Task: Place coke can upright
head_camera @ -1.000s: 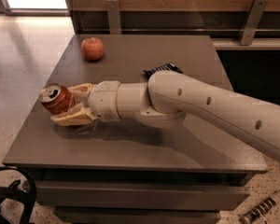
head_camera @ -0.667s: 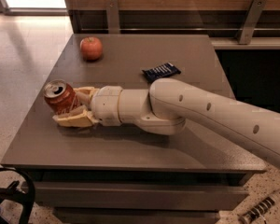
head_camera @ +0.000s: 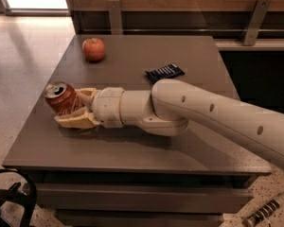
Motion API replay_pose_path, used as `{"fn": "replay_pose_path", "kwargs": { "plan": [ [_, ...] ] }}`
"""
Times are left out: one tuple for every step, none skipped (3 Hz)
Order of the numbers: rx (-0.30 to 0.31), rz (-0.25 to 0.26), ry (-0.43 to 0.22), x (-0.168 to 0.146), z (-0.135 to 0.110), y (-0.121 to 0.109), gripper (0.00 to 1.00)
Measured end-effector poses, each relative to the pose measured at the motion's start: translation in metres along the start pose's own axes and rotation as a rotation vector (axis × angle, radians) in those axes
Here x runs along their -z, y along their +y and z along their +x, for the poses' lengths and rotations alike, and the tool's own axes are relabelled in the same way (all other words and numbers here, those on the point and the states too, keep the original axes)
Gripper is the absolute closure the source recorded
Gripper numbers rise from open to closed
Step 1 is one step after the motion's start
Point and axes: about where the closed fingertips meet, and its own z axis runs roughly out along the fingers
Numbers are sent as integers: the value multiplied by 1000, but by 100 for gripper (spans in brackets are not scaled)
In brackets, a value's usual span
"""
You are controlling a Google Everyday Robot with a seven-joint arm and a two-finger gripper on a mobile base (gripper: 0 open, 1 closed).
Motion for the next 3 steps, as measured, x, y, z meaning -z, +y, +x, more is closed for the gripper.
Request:
{"fn": "replay_pose_path", "kwargs": {
  "plan": [
    [2, -3, -1, -1, -1, 1, 40],
    [5, -7, -2, -3, -3, 3, 10],
    [6, -9, -2, -4, -4, 4, 0]
  ]
}}
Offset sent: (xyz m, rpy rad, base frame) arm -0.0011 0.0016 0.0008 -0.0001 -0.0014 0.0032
